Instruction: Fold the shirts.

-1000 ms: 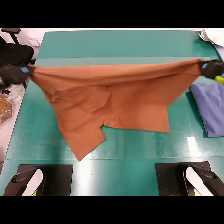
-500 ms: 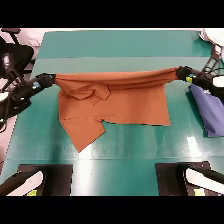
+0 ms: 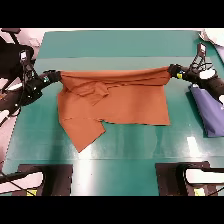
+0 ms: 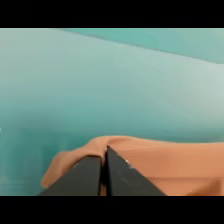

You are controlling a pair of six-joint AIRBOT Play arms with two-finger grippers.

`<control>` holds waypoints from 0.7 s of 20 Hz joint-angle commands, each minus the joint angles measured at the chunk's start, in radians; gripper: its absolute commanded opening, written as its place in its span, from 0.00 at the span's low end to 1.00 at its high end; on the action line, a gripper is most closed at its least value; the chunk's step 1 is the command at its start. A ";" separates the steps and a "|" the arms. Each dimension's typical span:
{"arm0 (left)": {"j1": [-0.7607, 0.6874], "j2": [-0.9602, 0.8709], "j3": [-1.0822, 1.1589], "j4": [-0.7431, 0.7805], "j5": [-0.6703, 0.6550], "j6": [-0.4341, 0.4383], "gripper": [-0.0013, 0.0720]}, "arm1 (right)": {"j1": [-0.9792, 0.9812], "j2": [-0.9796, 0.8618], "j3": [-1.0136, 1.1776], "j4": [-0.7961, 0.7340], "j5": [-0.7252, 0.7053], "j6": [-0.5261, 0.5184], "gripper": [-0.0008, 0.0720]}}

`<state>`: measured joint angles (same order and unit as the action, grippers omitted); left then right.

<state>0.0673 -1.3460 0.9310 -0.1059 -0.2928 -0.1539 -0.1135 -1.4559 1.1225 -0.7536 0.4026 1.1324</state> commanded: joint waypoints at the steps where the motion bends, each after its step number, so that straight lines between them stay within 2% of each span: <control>1: -0.002 -0.043 0.052 -0.004 0.031 0.062 0.05 | -0.001 -0.019 0.010 0.001 0.010 0.000 0.03; 5: -0.002 -0.043 0.052 -0.001 0.031 0.063 0.05 | 0.000 -0.019 0.010 0.000 0.021 0.000 0.04; 6: -0.002 -0.043 0.052 0.004 0.031 0.081 0.32 | -0.004 -0.019 0.010 -0.001 0.031 0.000 0.21; 7: -0.002 -0.042 0.051 0.003 0.031 0.083 0.84 | -0.015 -0.019 0.010 0.000 0.043 0.000 0.62; 8: -0.002 -0.036 0.052 0.003 0.032 0.076 0.89 | -0.027 -0.017 0.011 0.000 0.064 0.001 0.94; 12: 0.009 0.061 0.051 0.024 0.084 0.071 0.89 | -0.120 0.035 0.010 -0.003 0.195 0.002 0.96; 13: 0.023 0.102 0.051 0.074 0.068 0.029 0.89 | -0.156 0.055 0.010 -0.010 0.244 0.001 0.96; 14: 0.045 0.140 0.051 0.166 0.026 -0.071 0.89 | -0.195 0.073 0.010 -0.010 0.301 0.001 0.96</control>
<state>0.0849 -1.2835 0.9810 -0.0605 -0.2340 -0.1089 -0.2310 -1.4220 1.1324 -0.7582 0.5709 1.1328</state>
